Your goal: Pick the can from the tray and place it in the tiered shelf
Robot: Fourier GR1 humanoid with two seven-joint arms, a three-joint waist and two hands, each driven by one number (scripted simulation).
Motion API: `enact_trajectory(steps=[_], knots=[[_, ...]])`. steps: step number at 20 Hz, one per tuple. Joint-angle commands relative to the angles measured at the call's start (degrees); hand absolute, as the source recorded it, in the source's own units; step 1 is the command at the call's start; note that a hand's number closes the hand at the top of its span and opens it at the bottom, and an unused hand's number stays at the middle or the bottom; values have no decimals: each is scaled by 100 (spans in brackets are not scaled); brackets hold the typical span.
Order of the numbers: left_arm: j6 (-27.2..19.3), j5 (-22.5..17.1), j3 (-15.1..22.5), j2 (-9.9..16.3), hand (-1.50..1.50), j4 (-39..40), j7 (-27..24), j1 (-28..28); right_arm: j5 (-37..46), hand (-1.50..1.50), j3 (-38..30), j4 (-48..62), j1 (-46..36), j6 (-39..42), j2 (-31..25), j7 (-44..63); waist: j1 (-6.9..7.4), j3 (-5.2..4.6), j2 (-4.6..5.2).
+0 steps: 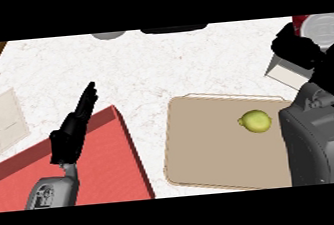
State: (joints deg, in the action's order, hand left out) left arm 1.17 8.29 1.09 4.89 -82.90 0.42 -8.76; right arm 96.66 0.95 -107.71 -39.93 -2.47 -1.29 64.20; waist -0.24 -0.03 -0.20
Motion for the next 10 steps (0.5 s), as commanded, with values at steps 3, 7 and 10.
enact_trajectory(steps=[3,7,10], knots=[[51,-32,-46,43,0,-158,227,-128,125,150,-569,-150,-317,559,-192,177,19,3,8],[-118,71,22,-174,0,237,-98,-131,107,150,-950,-111,-62,241,-446,-108,11,2,16],[-108,126,-1,-121,0,284,116,-341,-195,150,-1271,85,-313,469,-775,-408,14,3,17]])
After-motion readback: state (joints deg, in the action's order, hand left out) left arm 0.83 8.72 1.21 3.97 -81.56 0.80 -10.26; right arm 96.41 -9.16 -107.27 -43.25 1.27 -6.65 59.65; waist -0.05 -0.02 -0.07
